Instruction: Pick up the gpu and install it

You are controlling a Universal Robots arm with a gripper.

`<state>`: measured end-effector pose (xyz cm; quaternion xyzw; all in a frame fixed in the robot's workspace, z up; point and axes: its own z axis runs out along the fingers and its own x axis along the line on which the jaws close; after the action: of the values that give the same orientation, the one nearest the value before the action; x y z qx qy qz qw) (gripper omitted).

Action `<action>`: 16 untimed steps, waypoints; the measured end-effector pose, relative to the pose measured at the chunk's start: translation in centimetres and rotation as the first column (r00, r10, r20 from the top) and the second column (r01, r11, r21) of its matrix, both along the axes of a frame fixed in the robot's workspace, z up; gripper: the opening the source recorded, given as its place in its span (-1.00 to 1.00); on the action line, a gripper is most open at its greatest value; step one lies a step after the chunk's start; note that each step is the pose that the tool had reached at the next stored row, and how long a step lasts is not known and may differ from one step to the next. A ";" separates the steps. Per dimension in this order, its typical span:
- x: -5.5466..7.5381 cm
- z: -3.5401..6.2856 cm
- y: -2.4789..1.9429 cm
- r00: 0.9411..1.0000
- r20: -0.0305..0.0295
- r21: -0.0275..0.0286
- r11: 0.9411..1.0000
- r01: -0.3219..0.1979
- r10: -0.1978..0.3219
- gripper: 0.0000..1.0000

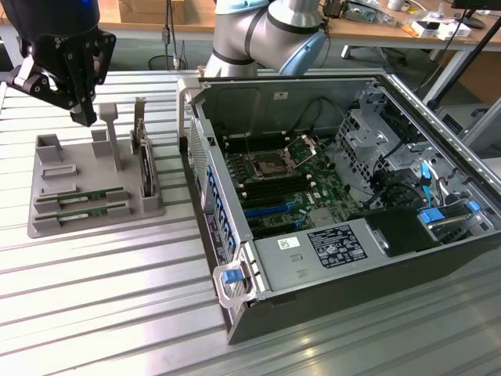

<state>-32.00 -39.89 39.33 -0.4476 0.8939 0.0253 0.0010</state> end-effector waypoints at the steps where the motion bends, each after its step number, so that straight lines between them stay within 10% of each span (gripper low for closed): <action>1: 0.0 0.00 0.00 1.000 0.000 0.000 1.000 -0.013 0.013 -0.79; 16: 0.0 0.00 0.00 0.992 0.000 0.000 0.992 -0.126 0.126 -0.79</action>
<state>-31.95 -39.89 39.33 -0.5030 0.8639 0.0253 -0.0006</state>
